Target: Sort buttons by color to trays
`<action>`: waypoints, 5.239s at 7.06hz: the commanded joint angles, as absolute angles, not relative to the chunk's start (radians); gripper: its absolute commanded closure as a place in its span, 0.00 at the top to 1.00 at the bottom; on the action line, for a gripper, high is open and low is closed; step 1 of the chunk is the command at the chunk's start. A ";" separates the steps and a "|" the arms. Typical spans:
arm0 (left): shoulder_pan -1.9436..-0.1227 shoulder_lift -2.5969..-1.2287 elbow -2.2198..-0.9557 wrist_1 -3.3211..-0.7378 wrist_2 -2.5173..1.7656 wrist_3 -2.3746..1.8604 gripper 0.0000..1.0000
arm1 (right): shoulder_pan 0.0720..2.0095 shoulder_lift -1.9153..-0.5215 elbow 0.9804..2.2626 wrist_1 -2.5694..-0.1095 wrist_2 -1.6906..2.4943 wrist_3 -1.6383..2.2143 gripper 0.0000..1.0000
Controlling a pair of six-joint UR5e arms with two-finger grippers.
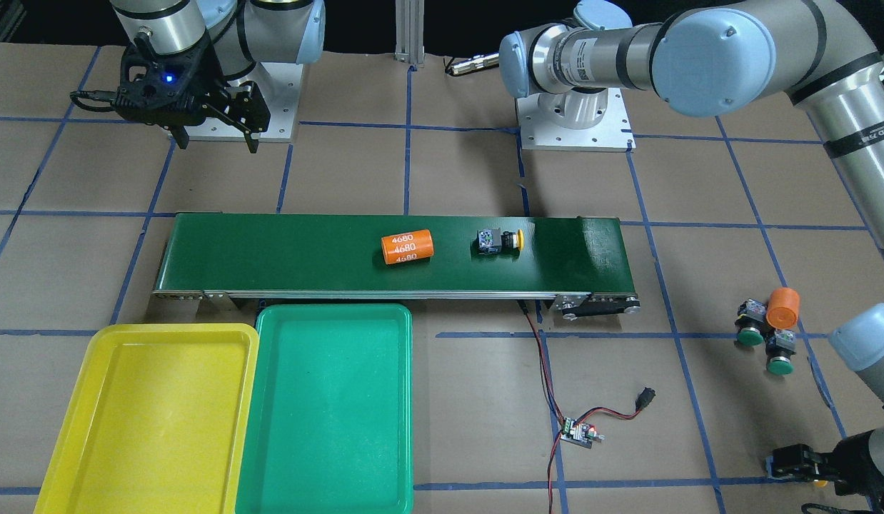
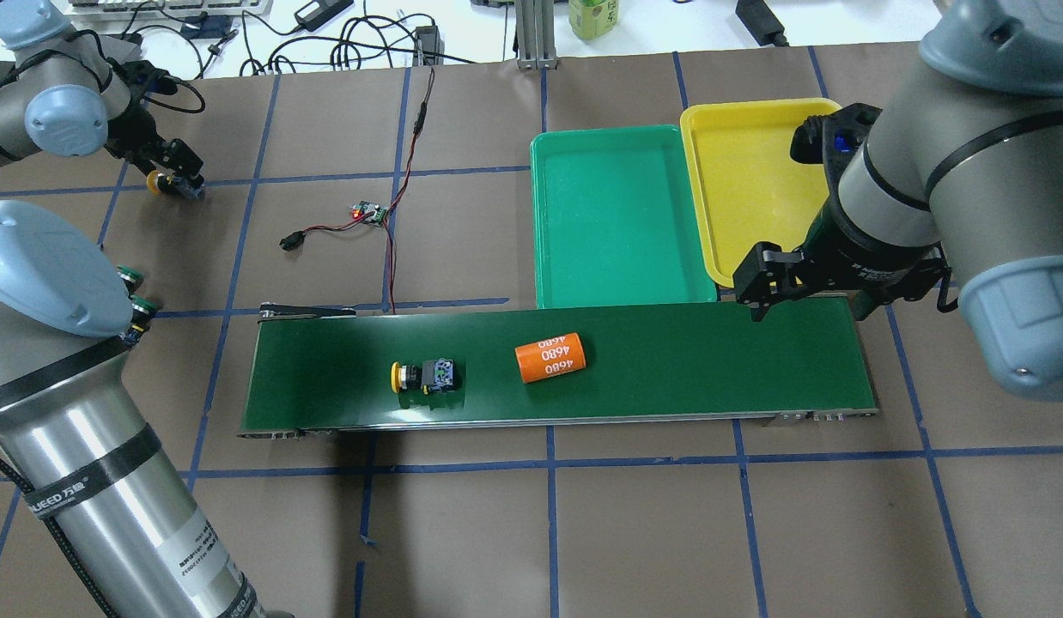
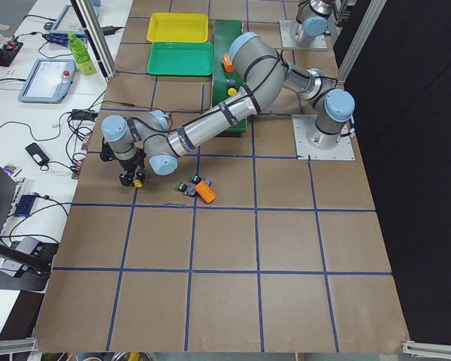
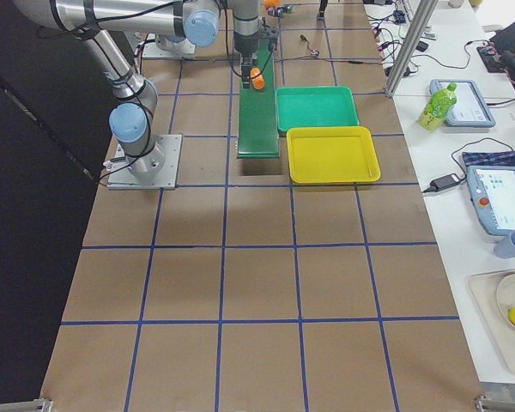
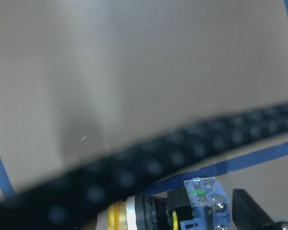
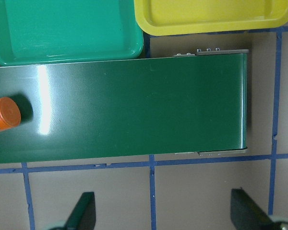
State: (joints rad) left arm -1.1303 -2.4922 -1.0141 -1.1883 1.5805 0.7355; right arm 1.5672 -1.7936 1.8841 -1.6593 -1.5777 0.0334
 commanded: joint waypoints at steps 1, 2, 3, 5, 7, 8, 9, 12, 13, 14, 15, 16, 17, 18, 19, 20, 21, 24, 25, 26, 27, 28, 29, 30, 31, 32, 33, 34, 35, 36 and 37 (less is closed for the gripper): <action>-1.123 -2.490 -1.052 -1.187 1.583 0.727 1.00 | 1.572 -1.798 1.884 -1.657 -1.566 0.031 1.00; -1.112 -2.488 -1.054 -1.187 1.580 0.744 0.58 | 1.563 -1.795 1.875 -1.660 -1.578 0.032 1.00; -1.112 -2.482 -1.052 -1.187 1.580 0.739 0.01 | 1.574 -1.792 1.887 -1.657 -1.537 0.060 1.00; -1.132 -2.400 -1.113 -1.265 1.574 0.724 0.00 | 1.571 -1.792 1.887 -1.661 -1.470 0.049 1.00; -1.181 -2.172 -1.390 -1.273 1.551 0.599 0.00 | 1.563 -1.793 1.884 -1.660 -1.474 0.046 1.00; -1.216 -2.020 -1.563 -1.267 1.551 0.525 0.00 | 1.565 -1.792 1.887 -1.661 -1.468 0.043 1.00; -1.256 -1.900 -1.706 -1.259 1.539 0.458 0.00 | 1.565 -1.792 1.891 -1.660 -1.474 0.051 1.00; -1.391 -1.697 -1.963 -1.212 1.468 0.289 0.00 | 1.562 -1.792 1.890 -1.652 -1.489 0.054 1.00; -1.417 -1.692 -2.009 -1.181 1.465 0.244 0.00 | 1.560 -1.792 1.888 -1.646 -1.508 0.048 1.00; -1.431 -1.706 -2.052 -1.096 1.465 0.236 0.00 | 1.560 -1.793 1.888 -1.640 -1.576 0.049 1.00; -1.439 -1.721 -2.089 -1.056 1.465 0.203 0.00 | 1.562 -1.795 1.887 -1.638 -1.592 0.061 1.00; -1.437 -1.720 -2.095 -1.054 1.463 0.207 0.21 | 1.563 -1.796 1.887 -1.637 -1.588 0.060 1.00; -1.443 -1.697 -2.098 -1.057 1.456 0.175 0.69 | 1.563 -1.796 1.882 -1.638 -1.582 0.060 1.00; -1.447 -1.709 -2.098 -1.057 1.453 0.135 0.93 | 1.566 -1.808 1.876 -1.638 -1.575 0.055 1.00; -1.471 -1.703 -2.091 -1.054 1.453 0.120 1.00 | 1.568 -1.816 1.873 -1.658 -1.547 0.051 1.00; -1.477 -1.695 -2.076 -1.055 1.465 0.123 1.00 | 1.566 -1.816 1.871 -1.666 -1.536 0.054 1.00; -1.451 -1.701 -2.004 -1.071 1.471 0.124 1.00 | 1.566 -1.822 1.871 -1.654 -1.540 0.055 1.00; -1.250 -1.855 -1.720 -1.160 1.607 0.337 1.00 | 1.562 -1.816 1.881 -1.675 -1.536 0.092 1.00; -1.139 -1.921 -1.666 -1.157 1.606 0.503 1.00 | 1.562 -1.807 1.873 -1.674 -1.534 0.103 1.00; -1.067 -1.980 -1.629 -1.146 1.605 0.597 1.00 | 1.563 -1.809 1.876 -1.628 -1.543 0.104 1.00; -1.028 -2.068 -1.600 -1.082 1.608 0.671 1.00 | 1.566 -1.818 1.872 -1.603 -1.539 0.103 1.00; -0.993 -2.119 -1.577 -1.022 1.627 0.745 1.00 | 1.566 -1.821 1.873 -1.611 -1.539 0.100 1.00; -0.970 -2.150 -1.563 -1.017 1.626 0.800 1.00 | 1.568 -1.833 1.871 -1.609 -1.534 0.094 1.00; -0.969 -2.160 -1.575 -1.017 1.621 0.801 1.00 | 1.569 -1.856 1.888 -1.595 -1.535 0.089 1.00; -0.969 -2.169 -1.569 -1.017 1.624 0.810 1.00 | 1.568 -1.844 1.916 -1.620 -1.532 0.089 1.00; -0.968 -2.183 -1.563 -1.016 1.626 0.828 1.00 | 1.563 -1.848 1.913 -1.656 -1.523 0.083 1.00; -0.968 -2.189 -1.560 -1.014 1.628 0.831 1.00 | 1.566 -1.862 1.911 -1.660 -1.520 0.097 1.00; -0.968 -2.191 -1.565 -1.011 1.628 0.836 0.73 | 1.562 -1.870 1.919 -1.651 -1.528 0.080 1.00; -0.968 -2.191 -1.566 -1.009 1.626 0.838 0.43 | 1.563 -1.870 1.919 -1.655 -1.520 0.084 1.00; -0.968 -2.191 -1.580 -1.003 1.628 0.859 0.17 | 1.565 -1.879 1.925 -1.640 -1.526 0.083 1.00; -0.968 -2.189 -1.571 -0.997 1.628 0.883 0.00 | 1.566 -1.897 1.940 -1.605 -1.529 0.069 1.00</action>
